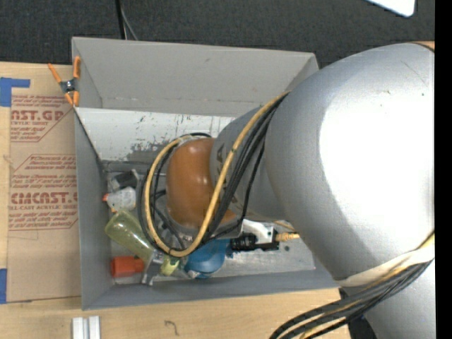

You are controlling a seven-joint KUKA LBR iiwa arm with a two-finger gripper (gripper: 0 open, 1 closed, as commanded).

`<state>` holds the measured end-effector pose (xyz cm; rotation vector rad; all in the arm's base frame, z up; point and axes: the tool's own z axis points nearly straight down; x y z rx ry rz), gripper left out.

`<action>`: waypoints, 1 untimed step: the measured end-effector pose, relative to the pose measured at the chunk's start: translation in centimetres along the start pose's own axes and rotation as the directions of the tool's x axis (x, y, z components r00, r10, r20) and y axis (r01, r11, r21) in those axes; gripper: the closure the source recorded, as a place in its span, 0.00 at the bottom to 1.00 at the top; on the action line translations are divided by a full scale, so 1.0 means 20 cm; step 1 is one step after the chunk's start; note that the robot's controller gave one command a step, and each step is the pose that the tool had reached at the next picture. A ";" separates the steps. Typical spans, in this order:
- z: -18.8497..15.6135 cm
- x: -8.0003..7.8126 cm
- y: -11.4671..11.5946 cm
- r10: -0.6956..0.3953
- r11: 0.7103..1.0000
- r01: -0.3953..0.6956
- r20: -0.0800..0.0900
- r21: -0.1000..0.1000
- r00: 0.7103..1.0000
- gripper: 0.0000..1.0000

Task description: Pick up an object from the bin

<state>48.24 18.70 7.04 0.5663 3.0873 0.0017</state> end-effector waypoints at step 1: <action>-0.02 -0.04 -0.08 -0.502 0.865 0.502 0.016 -0.007 0.865 1.00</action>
Offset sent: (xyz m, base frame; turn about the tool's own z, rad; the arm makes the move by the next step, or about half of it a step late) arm 0.0000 0.0000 0.0000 0.0000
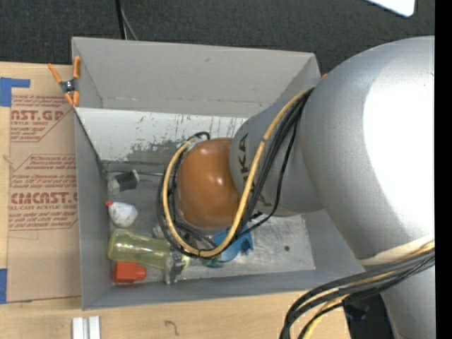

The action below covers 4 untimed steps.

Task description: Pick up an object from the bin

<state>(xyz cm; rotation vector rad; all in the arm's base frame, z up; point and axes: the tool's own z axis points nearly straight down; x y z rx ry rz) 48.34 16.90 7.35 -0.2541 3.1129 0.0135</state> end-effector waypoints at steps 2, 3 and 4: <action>-0.02 0.01 0.00 0.000 1.000 0.000 -0.006 0.001 1.000 1.00; -0.12 0.02 0.00 -0.001 1.000 0.002 -0.022 0.006 1.000 1.00; -0.19 0.01 0.00 -0.001 1.000 0.001 -0.019 0.006 1.000 1.00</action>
Offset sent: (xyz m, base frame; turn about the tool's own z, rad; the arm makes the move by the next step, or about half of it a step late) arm 0.0000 0.0000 0.0830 -0.0001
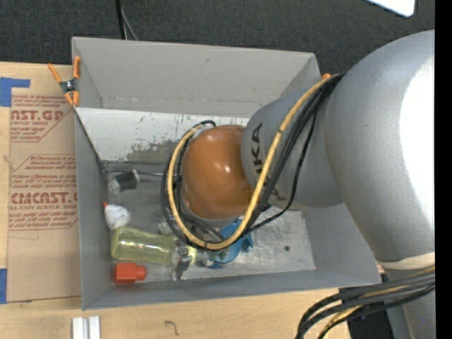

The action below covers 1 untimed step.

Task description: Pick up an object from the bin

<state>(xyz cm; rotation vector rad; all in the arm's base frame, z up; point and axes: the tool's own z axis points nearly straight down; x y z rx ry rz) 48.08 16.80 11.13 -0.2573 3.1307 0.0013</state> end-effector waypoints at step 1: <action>-0.06 0.00 0.00 0.000 1.000 0.000 -0.001 0.000 1.000 1.00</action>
Offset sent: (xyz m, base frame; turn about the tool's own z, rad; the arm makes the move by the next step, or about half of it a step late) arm 0.0000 0.0001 0.0312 0.0000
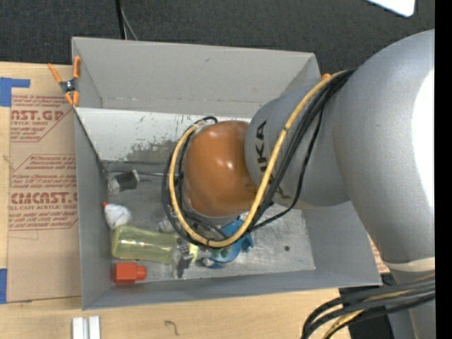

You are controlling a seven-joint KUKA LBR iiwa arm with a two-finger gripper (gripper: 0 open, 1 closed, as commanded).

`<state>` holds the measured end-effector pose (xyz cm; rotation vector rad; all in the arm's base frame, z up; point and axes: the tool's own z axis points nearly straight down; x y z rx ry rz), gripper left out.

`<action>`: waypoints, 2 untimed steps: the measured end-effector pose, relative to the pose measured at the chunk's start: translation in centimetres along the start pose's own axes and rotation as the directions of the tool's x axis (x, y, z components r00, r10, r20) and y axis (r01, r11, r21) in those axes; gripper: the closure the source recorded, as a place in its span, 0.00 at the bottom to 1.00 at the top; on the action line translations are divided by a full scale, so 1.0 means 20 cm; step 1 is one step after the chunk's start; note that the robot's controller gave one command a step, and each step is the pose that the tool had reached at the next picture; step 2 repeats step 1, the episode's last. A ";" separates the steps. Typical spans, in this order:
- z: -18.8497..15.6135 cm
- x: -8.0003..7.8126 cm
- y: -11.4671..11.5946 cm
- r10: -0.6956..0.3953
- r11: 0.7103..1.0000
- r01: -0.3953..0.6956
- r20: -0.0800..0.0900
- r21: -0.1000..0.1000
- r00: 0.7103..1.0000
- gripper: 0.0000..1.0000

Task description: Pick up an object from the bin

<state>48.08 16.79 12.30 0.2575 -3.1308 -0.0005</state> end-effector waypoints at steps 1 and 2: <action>-0.04 0.00 0.00 0.000 1.000 0.000 0.002 0.000 1.000 1.00; -0.04 0.00 0.00 0.000 1.000 0.000 0.002 0.000 1.000 1.00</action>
Offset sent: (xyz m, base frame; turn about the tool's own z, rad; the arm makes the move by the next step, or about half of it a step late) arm -0.0003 -0.0001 0.0140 0.0000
